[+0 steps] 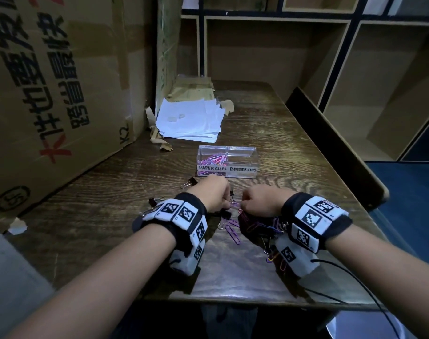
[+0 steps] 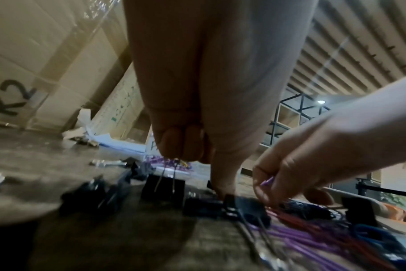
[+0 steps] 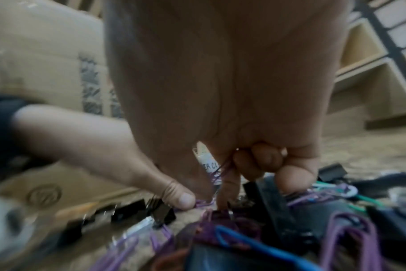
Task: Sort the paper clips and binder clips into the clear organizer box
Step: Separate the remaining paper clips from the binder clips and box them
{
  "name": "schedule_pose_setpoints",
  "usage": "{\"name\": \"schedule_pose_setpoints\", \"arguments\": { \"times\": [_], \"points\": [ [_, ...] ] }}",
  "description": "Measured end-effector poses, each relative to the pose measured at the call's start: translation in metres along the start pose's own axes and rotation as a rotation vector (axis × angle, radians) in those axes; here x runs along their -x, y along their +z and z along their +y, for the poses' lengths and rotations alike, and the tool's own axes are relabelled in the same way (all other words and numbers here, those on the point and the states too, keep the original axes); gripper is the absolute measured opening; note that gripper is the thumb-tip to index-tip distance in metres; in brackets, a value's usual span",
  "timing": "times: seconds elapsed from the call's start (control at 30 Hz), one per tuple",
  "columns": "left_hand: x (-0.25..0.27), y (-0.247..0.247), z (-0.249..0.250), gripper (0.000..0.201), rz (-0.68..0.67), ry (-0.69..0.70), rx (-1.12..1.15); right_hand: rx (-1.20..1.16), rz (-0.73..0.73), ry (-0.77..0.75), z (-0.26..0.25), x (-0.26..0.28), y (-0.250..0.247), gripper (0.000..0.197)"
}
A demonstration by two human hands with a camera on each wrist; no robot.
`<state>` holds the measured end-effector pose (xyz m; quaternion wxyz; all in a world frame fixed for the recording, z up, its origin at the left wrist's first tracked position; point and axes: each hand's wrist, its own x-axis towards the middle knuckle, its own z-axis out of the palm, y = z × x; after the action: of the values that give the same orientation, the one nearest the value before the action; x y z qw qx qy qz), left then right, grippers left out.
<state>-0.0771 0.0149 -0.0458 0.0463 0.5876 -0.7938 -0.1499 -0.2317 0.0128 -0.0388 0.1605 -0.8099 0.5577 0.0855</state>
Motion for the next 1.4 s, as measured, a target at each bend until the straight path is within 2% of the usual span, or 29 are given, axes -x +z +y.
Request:
{"name": "schedule_pose_setpoints", "arguments": {
  "times": [0.13,0.23,0.33,0.47,0.53,0.63,0.73,0.8,0.83,0.9,1.0,1.1,1.17,1.23,1.3,1.4],
  "points": [
    [-0.003,-0.007,0.004,0.024,-0.130,-0.009,-0.099,0.100,0.035,-0.027,0.001,0.000,0.005,0.042],
    [-0.005,-0.012,0.003,0.028,-0.215,-0.012,-0.049,0.107,0.008,-0.028,0.000,-0.001,0.005,0.035],
    [-0.002,-0.022,-0.007,0.041,-0.161,-0.022,0.298,0.082,-0.038,-0.063,0.000,0.000,0.008,0.031],
    [-0.001,-0.029,-0.014,0.030,-0.047,-0.226,0.979,-0.006,-0.018,-0.151,0.000,0.002,0.004,0.021],
    [-0.002,-0.030,-0.018,0.027,-0.001,-0.267,1.125,-0.113,-0.007,-0.178,0.001,0.004,-0.003,0.022],
    [-0.007,-0.032,-0.024,0.033,0.082,-0.245,1.103,-0.574,-0.023,-0.203,0.005,0.000,-0.011,0.021],
    [-0.017,-0.035,-0.023,0.020,0.232,-0.291,1.184,-1.066,0.056,-0.203,0.006,-0.012,-0.017,0.019],
    [-0.027,-0.037,-0.021,0.030,0.320,-0.347,1.264,-1.252,0.146,-0.189,0.003,-0.024,-0.023,0.019],
    [-0.032,-0.039,-0.020,0.029,0.350,-0.364,1.289,-1.310,0.191,-0.180,0.001,-0.032,-0.027,0.018],
    [-0.042,-0.044,-0.019,0.027,0.400,-0.382,1.269,-1.344,0.271,-0.158,-0.002,-0.048,-0.036,0.015],
    [-0.058,-0.048,-0.022,0.026,0.449,-0.358,1.114,-1.267,0.339,-0.102,-0.007,-0.076,-0.050,0.014],
    [-0.072,-0.050,-0.025,0.026,0.467,-0.339,1.024,-1.303,0.337,-0.053,-0.015,-0.101,-0.059,0.019],
    [-0.080,-0.047,-0.029,0.026,0.441,-0.339,0.993,-1.334,0.282,-0.049,-0.019,-0.111,-0.061,0.021],
    [-0.087,-0.040,-0.035,0.043,0.391,-0.332,0.992,-1.372,0.229,-0.071,-0.021,-0.117,-0.061,0.028],
    [-0.086,-0.037,-0.038,0.063,0.386,-0.336,0.971,-1.361,0.228,-0.086,-0.022,-0.119,-0.059,0.025],
    [-0.075,-0.042,-0.035,0.062,0.443,-0.331,0.930,-1.150,0.302,-0.099,-0.021,-0.113,-0.057,0.025]
  ]
}}
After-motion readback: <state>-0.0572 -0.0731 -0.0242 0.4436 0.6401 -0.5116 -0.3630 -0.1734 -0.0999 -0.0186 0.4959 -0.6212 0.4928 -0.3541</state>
